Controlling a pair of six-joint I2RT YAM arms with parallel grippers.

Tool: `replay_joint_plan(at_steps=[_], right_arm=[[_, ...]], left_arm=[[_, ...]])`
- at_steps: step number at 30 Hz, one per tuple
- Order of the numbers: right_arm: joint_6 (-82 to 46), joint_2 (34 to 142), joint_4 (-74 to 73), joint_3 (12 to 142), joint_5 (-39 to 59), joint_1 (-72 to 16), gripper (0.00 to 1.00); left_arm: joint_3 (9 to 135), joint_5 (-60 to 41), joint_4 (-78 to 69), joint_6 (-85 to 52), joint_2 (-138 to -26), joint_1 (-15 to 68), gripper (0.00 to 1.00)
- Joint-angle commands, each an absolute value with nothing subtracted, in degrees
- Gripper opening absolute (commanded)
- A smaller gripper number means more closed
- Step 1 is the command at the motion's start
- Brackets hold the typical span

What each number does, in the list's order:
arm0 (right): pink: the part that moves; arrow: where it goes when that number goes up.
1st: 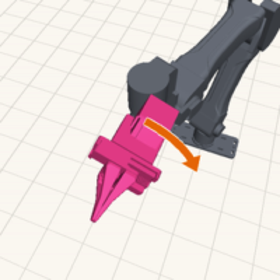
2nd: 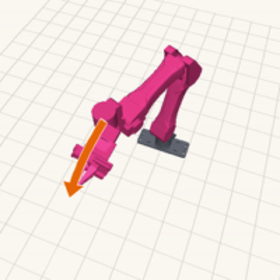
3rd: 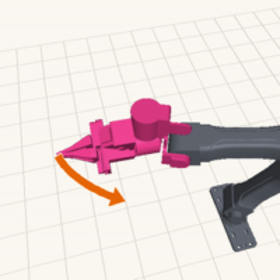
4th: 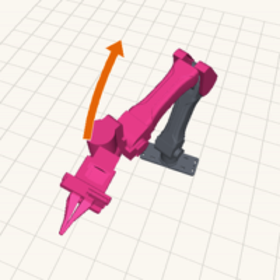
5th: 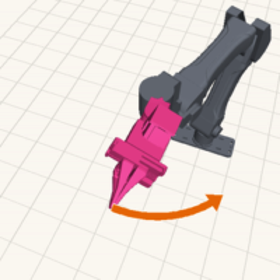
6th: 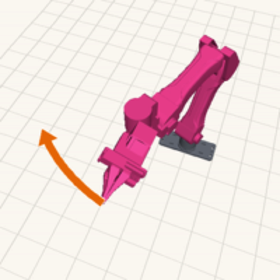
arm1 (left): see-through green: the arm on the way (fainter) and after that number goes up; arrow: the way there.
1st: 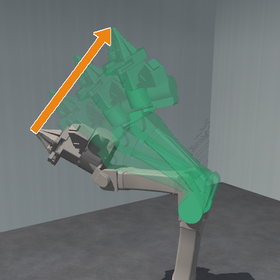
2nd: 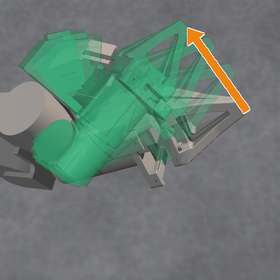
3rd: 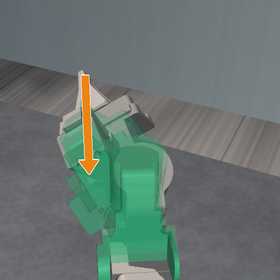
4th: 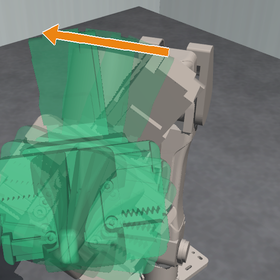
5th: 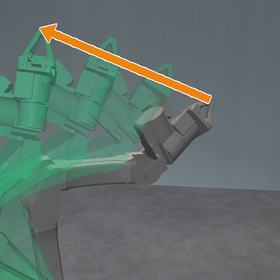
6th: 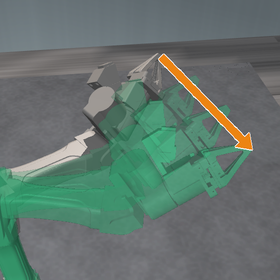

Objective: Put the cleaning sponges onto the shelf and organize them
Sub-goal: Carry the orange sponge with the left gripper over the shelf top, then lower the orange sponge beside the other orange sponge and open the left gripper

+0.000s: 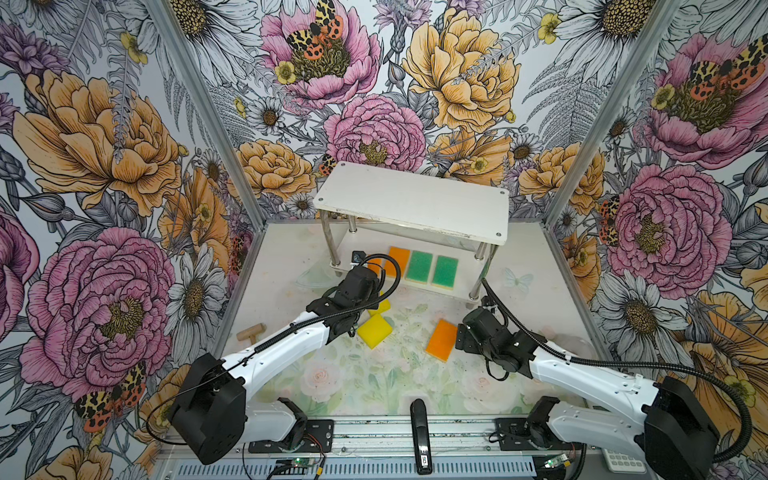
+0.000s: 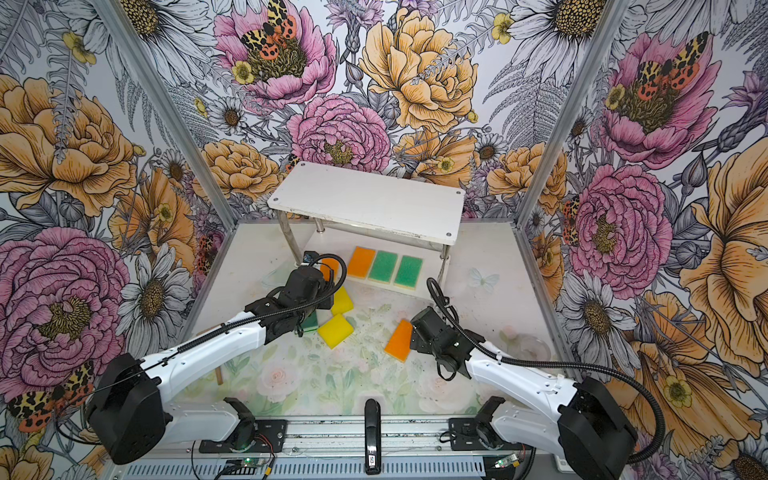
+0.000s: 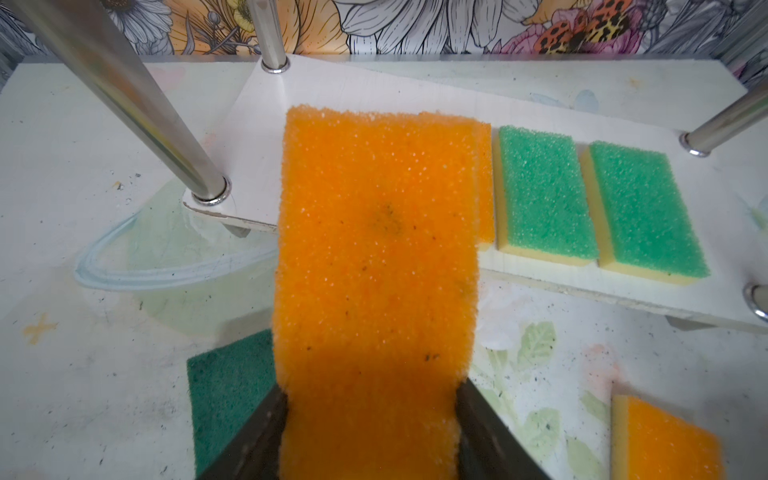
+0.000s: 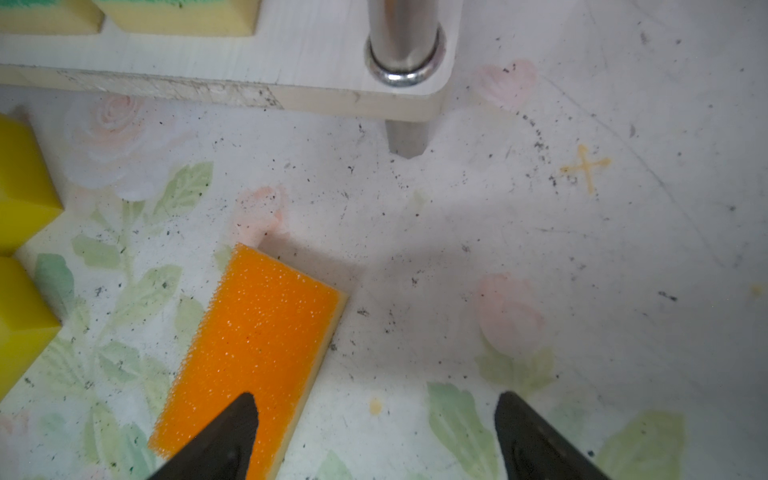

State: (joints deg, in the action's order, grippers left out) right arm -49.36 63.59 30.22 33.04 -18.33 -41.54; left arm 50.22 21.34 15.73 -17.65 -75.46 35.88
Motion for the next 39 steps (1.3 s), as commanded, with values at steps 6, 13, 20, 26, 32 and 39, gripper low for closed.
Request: replay_joint_plan(at_steps=[6, 13, 20, 26, 32, 39], right_arm=[[-48.53, 64.08, 30.10, 33.23, -18.02, -41.22, 0.92], [-48.65, 63.01, 30.15, 32.74, -17.62, -41.21, 0.92], [-48.65, 62.72, 30.15, 32.49, -17.67, -41.13, 0.92], [-48.60, 63.09, 30.15, 32.70, -17.58, -41.13, 0.92], [-48.52, 63.47, 30.15, 32.87, -17.58, -41.13, 0.92], [-48.43, 63.98, 30.15, 32.89, -17.58, -41.04, 0.92]], left_arm=[[52.56, 15.85, 7.33, -9.60, -82.56, 30.63, 0.59], [56.03, 13.94, 4.16, -6.44, -88.37, 28.44, 0.59], [58.25, 9.12, 2.62, -5.98, -92.20, 26.42, 0.59], [60.01, 5.66, 1.24, -5.95, -95.55, 23.97, 0.59], [61.51, 4.48, 1.27, -5.90, -97.64, 23.20, 0.59], [62.47, 3.88, 1.67, -5.80, -98.57, 23.38, 0.59]])
